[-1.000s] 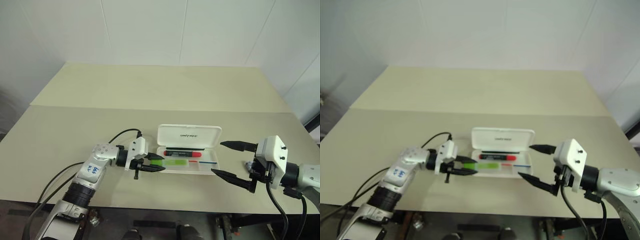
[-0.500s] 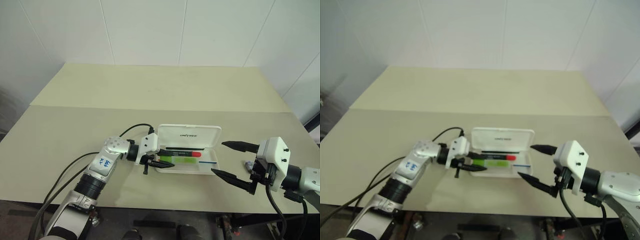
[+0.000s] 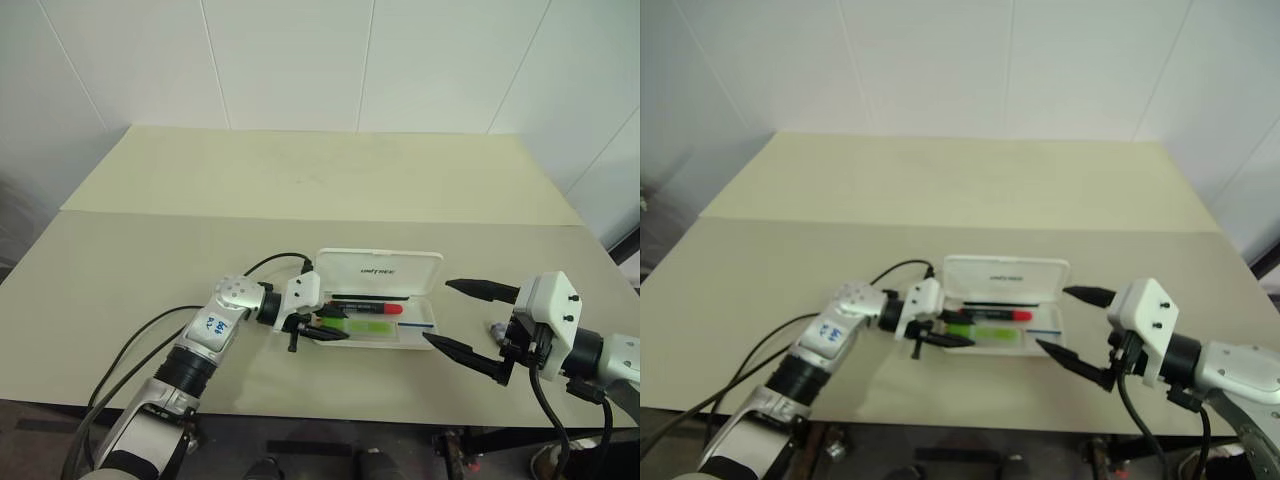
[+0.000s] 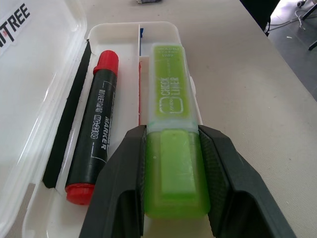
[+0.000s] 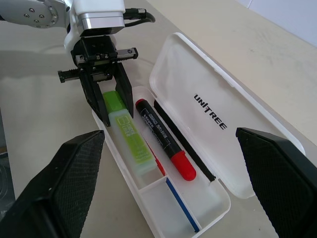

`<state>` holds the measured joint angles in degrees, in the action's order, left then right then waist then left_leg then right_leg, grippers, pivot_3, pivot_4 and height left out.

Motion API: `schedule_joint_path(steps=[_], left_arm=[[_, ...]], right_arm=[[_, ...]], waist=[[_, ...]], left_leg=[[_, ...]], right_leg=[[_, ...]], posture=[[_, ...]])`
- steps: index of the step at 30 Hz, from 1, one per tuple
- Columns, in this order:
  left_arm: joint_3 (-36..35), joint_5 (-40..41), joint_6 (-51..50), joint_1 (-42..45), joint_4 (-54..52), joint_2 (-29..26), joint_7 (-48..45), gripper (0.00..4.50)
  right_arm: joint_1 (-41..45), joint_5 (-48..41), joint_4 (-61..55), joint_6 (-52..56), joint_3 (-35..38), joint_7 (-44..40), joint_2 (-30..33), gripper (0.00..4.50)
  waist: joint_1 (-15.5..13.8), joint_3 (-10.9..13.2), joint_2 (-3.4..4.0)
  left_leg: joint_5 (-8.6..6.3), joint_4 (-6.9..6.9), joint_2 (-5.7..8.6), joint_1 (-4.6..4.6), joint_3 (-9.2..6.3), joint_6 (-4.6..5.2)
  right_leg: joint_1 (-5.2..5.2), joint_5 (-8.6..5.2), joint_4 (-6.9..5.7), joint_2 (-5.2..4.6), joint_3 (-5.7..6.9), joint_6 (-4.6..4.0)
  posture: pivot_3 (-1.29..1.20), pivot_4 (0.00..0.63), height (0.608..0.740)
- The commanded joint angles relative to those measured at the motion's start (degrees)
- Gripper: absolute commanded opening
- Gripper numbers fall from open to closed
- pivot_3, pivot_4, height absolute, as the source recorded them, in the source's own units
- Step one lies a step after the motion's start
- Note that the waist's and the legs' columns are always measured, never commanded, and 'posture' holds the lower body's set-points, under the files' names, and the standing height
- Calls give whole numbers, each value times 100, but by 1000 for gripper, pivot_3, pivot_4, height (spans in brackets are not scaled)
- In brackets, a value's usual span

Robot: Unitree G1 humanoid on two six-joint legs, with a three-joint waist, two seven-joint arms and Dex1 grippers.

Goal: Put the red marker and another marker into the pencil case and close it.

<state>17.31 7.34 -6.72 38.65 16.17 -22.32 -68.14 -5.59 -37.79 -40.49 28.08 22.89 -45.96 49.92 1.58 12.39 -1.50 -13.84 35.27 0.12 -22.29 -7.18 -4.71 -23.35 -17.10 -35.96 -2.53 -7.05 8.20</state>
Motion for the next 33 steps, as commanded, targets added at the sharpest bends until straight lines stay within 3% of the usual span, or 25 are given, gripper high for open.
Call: schedule_joint_path(steps=[1,8,14,20,25,33], left_arm=[[-11,-32,111,131,-13,91,66,2148],[-97,8,104,154,-23,206,155,4406],[-238,183,-14,112,-194,201,121,4465],[-576,690,-387,-38,-649,87,4,4465],[-863,1461,-1164,-484,-1491,-513,-563,4465],[-1410,1738,-1346,-720,-1955,-920,-220,4465]], right_arm=[[50,-101,-228,-27,91,73,-43,4500],[110,-92,-224,-32,9,121,-80,4500],[210,-76,-123,-21,-111,224,-188,4500],[26,-67,178,114,29,870,-836,4500],[-644,397,506,-23,190,1420,-1381,4500],[-1253,1139,878,-236,-35,1866,-1917,4500]], waist=[[0,0,0],[0,0,0],[2,0,0],[-2,0,0],[16,-2,1],[3,-2,0]], left_leg=[[0,0,0,0,0,0],[0,0,0,0,-1,0],[0,0,0,0,-1,1],[0,0,0,-2,-4,1],[0,-5,-1,1,-2,1],[7,-2,-1,11,2,4]], right_leg=[[0,0,0,0,0,0],[0,0,0,0,0,0],[0,1,-1,0,0,1],[0,1,-1,0,1,1],[-2,-1,-5,0,0,-1],[10,-12,1,0,-5,-32]], posture=[[0,150,740],[0,150,740],[0,150,740],[0,150,740],[0,150,740],[0,150,740]])
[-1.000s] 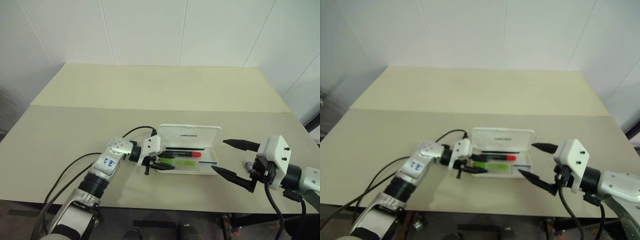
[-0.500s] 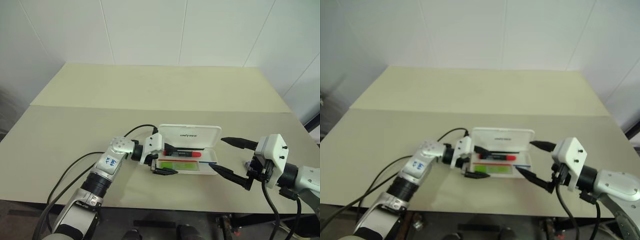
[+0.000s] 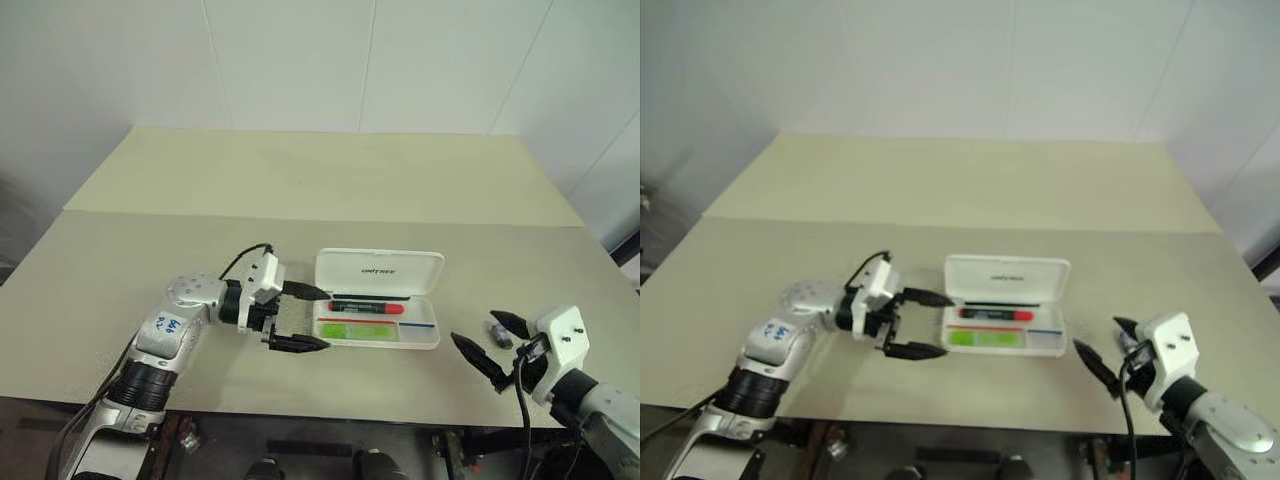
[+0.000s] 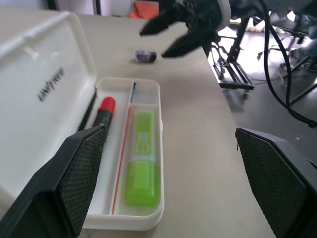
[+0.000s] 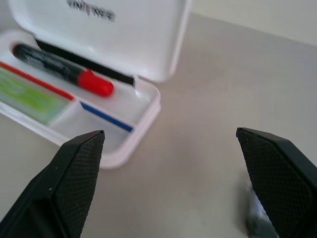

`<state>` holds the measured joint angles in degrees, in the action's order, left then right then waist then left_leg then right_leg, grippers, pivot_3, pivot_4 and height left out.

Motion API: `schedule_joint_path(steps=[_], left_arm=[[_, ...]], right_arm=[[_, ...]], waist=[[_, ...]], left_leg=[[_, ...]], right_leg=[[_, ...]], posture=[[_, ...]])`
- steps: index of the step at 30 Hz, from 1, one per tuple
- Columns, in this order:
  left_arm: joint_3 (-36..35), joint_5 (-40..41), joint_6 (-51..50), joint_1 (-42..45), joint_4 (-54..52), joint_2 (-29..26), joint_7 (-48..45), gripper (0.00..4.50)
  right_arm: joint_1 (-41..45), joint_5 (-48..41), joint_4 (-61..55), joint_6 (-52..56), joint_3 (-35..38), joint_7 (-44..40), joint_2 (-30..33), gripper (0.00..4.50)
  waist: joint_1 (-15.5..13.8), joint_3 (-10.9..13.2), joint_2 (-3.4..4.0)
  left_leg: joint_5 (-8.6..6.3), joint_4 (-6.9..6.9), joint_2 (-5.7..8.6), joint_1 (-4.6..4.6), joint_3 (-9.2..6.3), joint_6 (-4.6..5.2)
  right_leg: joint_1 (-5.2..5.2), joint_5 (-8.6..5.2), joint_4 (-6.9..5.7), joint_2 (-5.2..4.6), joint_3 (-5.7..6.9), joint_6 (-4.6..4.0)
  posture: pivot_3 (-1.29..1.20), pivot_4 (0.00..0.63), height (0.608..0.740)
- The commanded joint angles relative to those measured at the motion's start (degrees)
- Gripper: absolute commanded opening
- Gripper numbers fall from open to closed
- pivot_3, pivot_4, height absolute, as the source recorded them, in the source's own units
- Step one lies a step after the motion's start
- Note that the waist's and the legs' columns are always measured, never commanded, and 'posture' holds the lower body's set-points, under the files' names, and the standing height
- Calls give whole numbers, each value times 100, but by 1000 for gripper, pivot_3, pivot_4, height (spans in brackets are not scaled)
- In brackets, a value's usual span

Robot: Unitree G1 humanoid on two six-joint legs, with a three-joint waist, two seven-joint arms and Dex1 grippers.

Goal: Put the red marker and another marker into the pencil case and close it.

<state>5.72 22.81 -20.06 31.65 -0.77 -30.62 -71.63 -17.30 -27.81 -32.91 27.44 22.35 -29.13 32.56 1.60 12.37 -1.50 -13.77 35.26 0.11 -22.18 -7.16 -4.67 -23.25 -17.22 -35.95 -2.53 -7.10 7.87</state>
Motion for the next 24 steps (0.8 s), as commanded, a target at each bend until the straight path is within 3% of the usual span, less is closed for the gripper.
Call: schedule_joint_path(steps=[1,8,24], left_arm=[[-351,195,51,-14,-231,-137,150,4465],[-655,281,162,156,-17,-404,41,4465],[-547,229,293,354,72,-276,131,4465]], right_arm=[[-113,224,227,-220,-15,224,-264,4500],[-46,352,877,-568,47,244,-642,4500],[562,429,2046,-1133,205,283,-750,4500]], waist=[[1,0,0],[25,-1,-1],[29,-2,-2]], left_leg=[[2,0,0,0,3,2],[4,1,-2,4,10,3],[5,2,-2,8,12,4]], right_leg=[[1,-6,1,0,-2,-13],[1,-4,1,2,-9,-15],[8,0,4,2,-11,-12]], posture=[[0,150,740],[0,150,740],[0,150,740]])
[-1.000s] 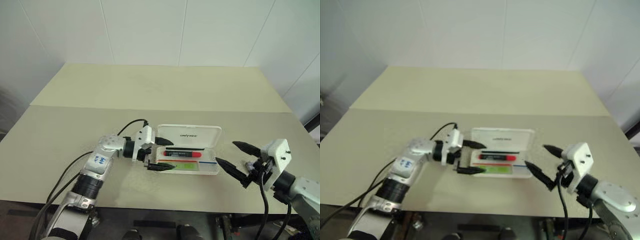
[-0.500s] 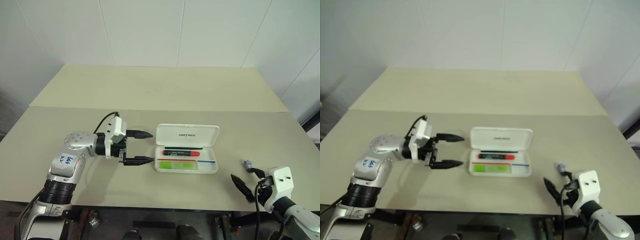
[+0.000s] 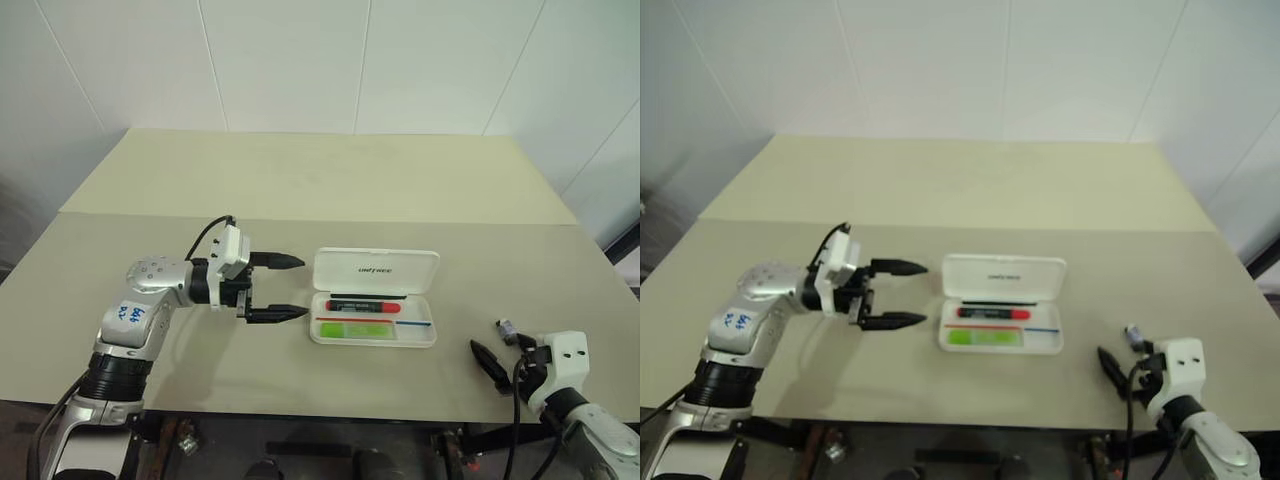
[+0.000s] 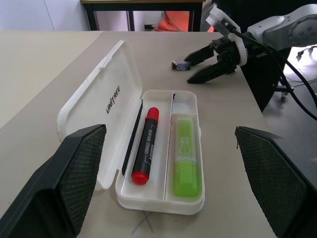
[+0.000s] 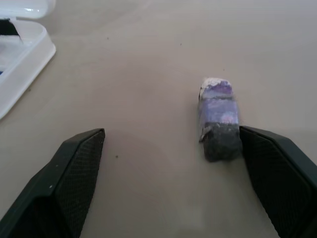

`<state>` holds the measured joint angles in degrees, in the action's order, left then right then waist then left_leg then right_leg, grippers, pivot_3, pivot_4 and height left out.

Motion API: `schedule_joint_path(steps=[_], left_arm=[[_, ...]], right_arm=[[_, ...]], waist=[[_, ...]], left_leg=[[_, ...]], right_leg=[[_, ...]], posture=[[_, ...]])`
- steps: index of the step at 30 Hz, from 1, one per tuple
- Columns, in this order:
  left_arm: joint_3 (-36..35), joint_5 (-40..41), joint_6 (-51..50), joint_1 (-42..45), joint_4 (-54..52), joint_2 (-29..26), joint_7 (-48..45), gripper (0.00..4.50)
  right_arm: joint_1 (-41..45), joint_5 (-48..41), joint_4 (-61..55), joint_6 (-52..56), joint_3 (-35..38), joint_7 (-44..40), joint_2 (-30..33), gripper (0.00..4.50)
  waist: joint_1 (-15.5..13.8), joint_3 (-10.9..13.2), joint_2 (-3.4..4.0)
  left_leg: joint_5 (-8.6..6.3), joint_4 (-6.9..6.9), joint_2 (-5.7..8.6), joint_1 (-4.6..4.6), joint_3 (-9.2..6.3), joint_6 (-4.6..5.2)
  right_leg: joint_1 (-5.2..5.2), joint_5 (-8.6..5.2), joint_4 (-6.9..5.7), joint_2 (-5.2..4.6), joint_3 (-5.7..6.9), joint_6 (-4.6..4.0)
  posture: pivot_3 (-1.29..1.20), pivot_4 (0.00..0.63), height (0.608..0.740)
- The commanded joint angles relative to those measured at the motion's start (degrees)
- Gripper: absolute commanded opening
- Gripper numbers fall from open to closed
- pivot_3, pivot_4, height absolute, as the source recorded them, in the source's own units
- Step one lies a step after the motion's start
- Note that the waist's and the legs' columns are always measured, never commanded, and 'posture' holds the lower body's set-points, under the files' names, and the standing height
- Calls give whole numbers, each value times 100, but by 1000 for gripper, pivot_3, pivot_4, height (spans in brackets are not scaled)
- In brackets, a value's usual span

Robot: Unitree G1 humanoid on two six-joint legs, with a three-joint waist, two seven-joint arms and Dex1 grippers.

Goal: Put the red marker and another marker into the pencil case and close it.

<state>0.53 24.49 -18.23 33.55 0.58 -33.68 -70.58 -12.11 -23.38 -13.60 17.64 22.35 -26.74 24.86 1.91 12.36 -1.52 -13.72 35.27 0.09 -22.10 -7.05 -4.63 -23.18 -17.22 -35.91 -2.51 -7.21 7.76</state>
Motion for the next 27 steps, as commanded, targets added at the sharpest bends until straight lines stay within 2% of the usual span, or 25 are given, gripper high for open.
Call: schedule_joint_path(steps=[1,6,7,9,19,23,27], left_arm=[[-16,57,123,182,-46,44,30,4465],[41,35,161,190,-45,101,40,4465],[43,36,160,181,-58,102,41,4490],[40,42,157,170,-73,99,44,4500],[28,39,178,135,-72,70,46,4500],[29,31,200,134,-54,61,34,4500],[0,25,239,88,-24,6,-8,4500]], right_arm=[[68,-10,175,-181,215,37,30,4500],[212,29,457,-351,246,83,32,4500],[227,45,499,-373,243,96,31,4317],[240,76,560,-399,234,139,17,3840],[303,70,807,-481,116,106,-11,376],[414,21,896,-644,103,-74,48,367],[680,-71,890,-862,88,-724,448,367]], waist=[[-5,0,0],[-7,0,0],[-1,0,0],[2,0,0],[-5,-1,-2],[-4,-1,-3],[18,1,2]], left_leg=[[0,0,0,0,0,0],[0,1,2,-1,1,0],[0,1,2,0,2,0],[0,1,1,1,1,0],[0,2,2,1,2,0],[3,6,2,6,2,5],[6,8,4,9,9,10]], right_leg=[[0,0,0,0,0,0],[2,0,3,-1,-2,0],[2,0,2,-1,-4,1],[2,5,1,0,-4,10],[5,7,4,0,-5,12],[22,3,22,0,-6,-8],[32,4,35,-1,-14,-18]], posture=[[0,150,740],[0,150,740],[0,150,740],[0,150,740],[0,150,740],[0,150,740],[0,150,740]])
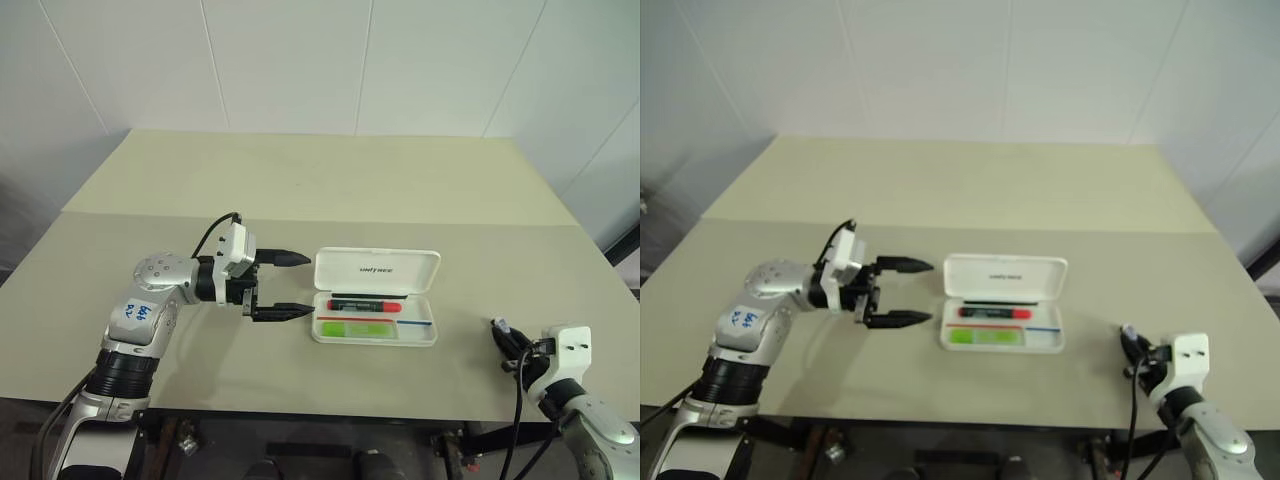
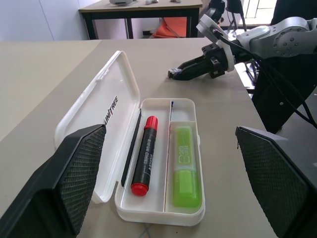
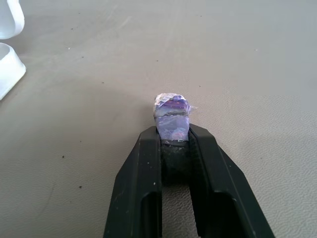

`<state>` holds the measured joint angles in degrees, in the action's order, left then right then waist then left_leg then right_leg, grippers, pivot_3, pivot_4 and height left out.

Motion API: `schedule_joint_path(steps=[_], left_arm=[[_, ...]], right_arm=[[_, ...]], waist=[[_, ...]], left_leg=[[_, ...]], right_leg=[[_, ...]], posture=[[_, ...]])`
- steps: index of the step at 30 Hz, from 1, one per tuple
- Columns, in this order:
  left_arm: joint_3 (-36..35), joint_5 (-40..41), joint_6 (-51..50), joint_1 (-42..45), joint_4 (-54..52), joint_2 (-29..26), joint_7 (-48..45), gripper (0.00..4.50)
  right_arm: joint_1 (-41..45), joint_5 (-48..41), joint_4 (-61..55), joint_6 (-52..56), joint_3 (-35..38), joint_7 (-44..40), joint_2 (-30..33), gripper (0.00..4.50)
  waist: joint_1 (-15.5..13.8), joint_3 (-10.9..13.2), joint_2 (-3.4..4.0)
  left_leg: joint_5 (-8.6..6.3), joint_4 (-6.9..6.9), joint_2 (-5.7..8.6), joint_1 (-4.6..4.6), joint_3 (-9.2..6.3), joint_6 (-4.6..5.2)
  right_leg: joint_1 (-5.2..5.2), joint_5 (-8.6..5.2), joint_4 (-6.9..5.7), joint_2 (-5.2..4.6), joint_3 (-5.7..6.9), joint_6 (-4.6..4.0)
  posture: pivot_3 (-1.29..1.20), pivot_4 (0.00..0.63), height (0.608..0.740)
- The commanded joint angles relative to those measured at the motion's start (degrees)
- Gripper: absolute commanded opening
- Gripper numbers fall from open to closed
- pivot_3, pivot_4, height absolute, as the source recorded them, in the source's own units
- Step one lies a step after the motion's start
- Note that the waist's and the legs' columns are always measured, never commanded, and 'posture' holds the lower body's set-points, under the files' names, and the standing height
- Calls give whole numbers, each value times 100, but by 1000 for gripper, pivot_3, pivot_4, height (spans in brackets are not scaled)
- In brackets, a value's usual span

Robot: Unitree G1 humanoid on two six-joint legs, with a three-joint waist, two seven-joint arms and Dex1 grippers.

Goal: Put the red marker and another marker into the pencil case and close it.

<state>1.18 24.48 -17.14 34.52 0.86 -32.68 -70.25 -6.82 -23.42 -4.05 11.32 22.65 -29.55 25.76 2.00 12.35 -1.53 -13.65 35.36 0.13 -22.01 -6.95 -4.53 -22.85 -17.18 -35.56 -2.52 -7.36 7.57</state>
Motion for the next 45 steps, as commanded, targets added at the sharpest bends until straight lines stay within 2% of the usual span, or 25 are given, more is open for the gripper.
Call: schedule_joint_path(steps=[1,4,10,16,22,26,37,40,45], left_arm=[[-71,25,143,-22,-39,-110,-54,4500],[-78,16,193,-23,28,-140,-88,4500],[-63,-6,336,-1,192,-161,-117,4500],[-62,-5,386,-85,190,-155,-74,4500],[-104,22,342,-228,37,-205,-2,4500],[-159,58,283,-350,-93,-280,51,4500],[-264,181,17,-657,-567,-418,235,4500],[-278,195,-12,-685,-613,-447,243,4500],[-279,201,-51,-667,-651,-468,268,4500]], right_arm=[[197,-49,-79,-313,22,-686,520,367],[283,-58,-247,-437,-150,-1464,1077,367],[781,-126,-707,-163,-656,-2513,2020,367],[1880,35,-568,-152,-1422,-3297,2421,367],[2535,157,-278,-263,-2102,-4153,2499,367],[2716,226,-108,-349,-2306,-4419,2437,367],[2906,467,522,-707,-2577,-4620,2159,367],[2929,856,889,-1291,-2740,-4747,2242,367],[3010,844,1175,-1320,-2660,-4683,2113,367]], waist=[[21,2,4],[58,2,3],[117,4,0],[117,4,0],[107,5,0],[104,5,0],[113,5,0],[110,5,0],[122,5,0]], left_leg=[[0,0,0,1,3,1],[0,-3,0,4,4,1],[-1,-6,-1,3,3,1],[-1,-6,-1,4,2,1],[-6,-7,-1,-4,-1,1],[-9,-10,-1,-6,-2,1],[-11,-9,-2,-7,-1,0],[-11,-9,-2,-7,-1,0],[-12,-10,-2,-8,-1,0]], right_leg=[[0,0,0,0,-3,1],[0,2,-2,1,-4,7],[0,22,-1,2,-2,52],[-1,38,1,1,-1,82],[-3,38,7,-2,4,84],[-7,39,6,-3,6,85],[-13,39,2,-4,7,84],[-13,39,2,-4,7,84],[-16,39,1,-4,7,84]], posture=[[0,150,740],[0,150,740],[0,150,740],[0,150,740],[0,150,740],[0,150,740],[0,150,740],[0,150,740],[0,150,740]])
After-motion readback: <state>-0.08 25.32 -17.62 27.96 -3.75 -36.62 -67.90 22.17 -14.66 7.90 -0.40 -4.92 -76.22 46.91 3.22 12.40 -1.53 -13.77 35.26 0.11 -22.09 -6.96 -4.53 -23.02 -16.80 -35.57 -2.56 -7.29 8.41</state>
